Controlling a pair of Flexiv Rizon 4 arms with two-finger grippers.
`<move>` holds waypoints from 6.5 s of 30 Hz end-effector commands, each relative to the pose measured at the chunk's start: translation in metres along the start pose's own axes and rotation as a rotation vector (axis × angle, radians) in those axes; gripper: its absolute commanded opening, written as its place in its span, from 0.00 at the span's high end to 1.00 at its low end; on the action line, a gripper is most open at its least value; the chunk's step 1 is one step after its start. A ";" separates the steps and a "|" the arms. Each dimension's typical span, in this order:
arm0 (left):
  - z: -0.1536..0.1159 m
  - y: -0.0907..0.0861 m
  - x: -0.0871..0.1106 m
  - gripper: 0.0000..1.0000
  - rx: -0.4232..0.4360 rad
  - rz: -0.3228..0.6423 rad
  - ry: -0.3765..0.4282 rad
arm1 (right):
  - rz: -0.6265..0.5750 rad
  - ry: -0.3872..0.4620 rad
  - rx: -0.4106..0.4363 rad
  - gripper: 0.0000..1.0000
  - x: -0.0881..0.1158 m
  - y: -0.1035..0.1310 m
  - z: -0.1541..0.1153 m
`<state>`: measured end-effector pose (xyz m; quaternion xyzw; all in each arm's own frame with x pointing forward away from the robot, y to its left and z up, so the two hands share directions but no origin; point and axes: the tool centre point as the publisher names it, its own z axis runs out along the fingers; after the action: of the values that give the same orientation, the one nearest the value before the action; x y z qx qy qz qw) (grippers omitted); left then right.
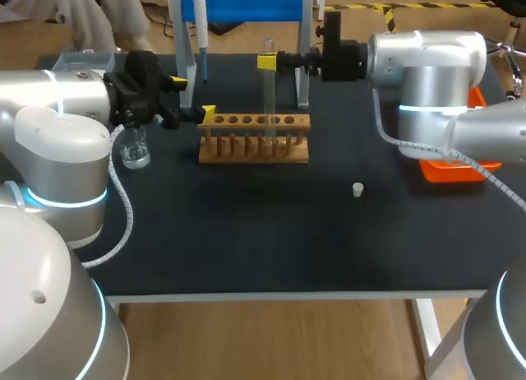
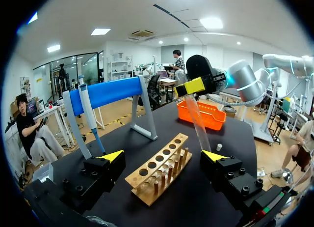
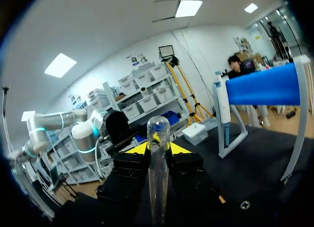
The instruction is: Invert the test tube, pick up the pipette, mount the tip to pipette, aspirate from beaker and dispense into the tube, eject the tip, return the pipette, and cap with the stopper.
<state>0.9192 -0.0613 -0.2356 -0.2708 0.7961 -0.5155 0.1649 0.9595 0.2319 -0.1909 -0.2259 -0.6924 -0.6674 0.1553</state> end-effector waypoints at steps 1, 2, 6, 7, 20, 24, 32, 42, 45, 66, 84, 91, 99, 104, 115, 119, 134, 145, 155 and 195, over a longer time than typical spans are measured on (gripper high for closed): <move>0.000 0.000 0.000 0.00 0.002 -0.001 -0.002 | 0.550 -0.107 0.124 1.00 0.002 0.003 -0.001; 0.000 0.000 0.000 0.00 0.002 -0.001 -0.002 | 0.579 -0.115 0.131 1.00 0.002 0.002 -0.002; 0.000 0.000 0.000 0.00 0.002 -0.001 -0.002 | 0.689 -0.148 0.155 1.00 0.003 -0.003 -0.004; 0.000 0.000 0.000 0.00 0.002 -0.001 -0.002 | 0.722 -0.146 0.164 1.00 0.002 -0.004 -0.004; 0.000 0.000 0.000 0.00 0.002 -0.001 -0.002 | 0.970 -0.093 0.194 1.00 0.005 -0.004 -0.012; 0.000 0.000 0.000 0.00 0.002 -0.001 -0.002 | 0.973 -0.047 0.168 1.00 0.005 -0.001 -0.015; 0.000 0.000 0.000 0.00 0.002 -0.001 -0.002 | 0.944 0.035 0.111 1.00 0.006 0.000 -0.018; 0.000 0.000 0.000 0.00 0.002 -0.001 -0.002 | 0.928 0.106 0.078 1.00 0.003 0.000 -0.020; 0.000 0.000 0.000 0.00 0.002 -0.001 -0.002 | 0.928 0.136 0.078 1.00 0.003 0.000 -0.021; 0.000 0.000 0.000 0.00 0.002 -0.001 -0.002 | 0.983 0.197 0.090 1.00 0.005 -0.001 -0.028; -0.002 -0.006 0.005 0.00 0.061 0.102 -0.008 | 0.976 0.192 0.089 1.00 0.005 -0.001 -0.028; -0.003 -0.017 0.019 0.00 0.216 0.448 0.043 | 0.976 0.192 0.089 1.00 0.005 -0.001 -0.028; -0.002 -0.033 0.044 0.00 0.433 0.820 0.105 | 0.976 0.192 0.089 1.00 0.005 -0.001 -0.028; -0.007 -0.036 0.049 0.00 0.503 0.868 0.094 | 0.976 0.192 0.089 1.00 0.005 -0.001 -0.028; -0.007 -0.036 0.049 0.00 0.503 0.868 0.094 | 0.976 0.192 0.089 1.00 0.005 -0.001 -0.028; -0.001 -0.040 0.053 0.00 0.537 0.967 0.106 | 0.976 0.192 0.089 1.00 0.005 -0.001 -0.028; 0.026 -0.065 0.083 0.00 0.611 1.337 0.321 | 0.976 0.192 0.089 1.00 0.005 -0.001 -0.028; 0.046 -0.074 0.108 0.00 0.681 1.543 0.294 | 0.976 0.192 0.089 1.00 0.005 -0.001 -0.028; 0.046 -0.074 0.108 0.00 0.681 1.543 0.294 | 0.976 0.192 0.089 1.00 0.005 -0.001 -0.028; 0.080 -0.078 0.154 0.00 0.769 1.734 0.261 | 0.976 0.192 0.089 1.00 0.005 -0.001 -0.028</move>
<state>0.8594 -0.2312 -0.2010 0.5449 0.5038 -0.4710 0.4769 0.9521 0.2044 -0.1880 -0.4540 -0.5151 -0.5056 0.5224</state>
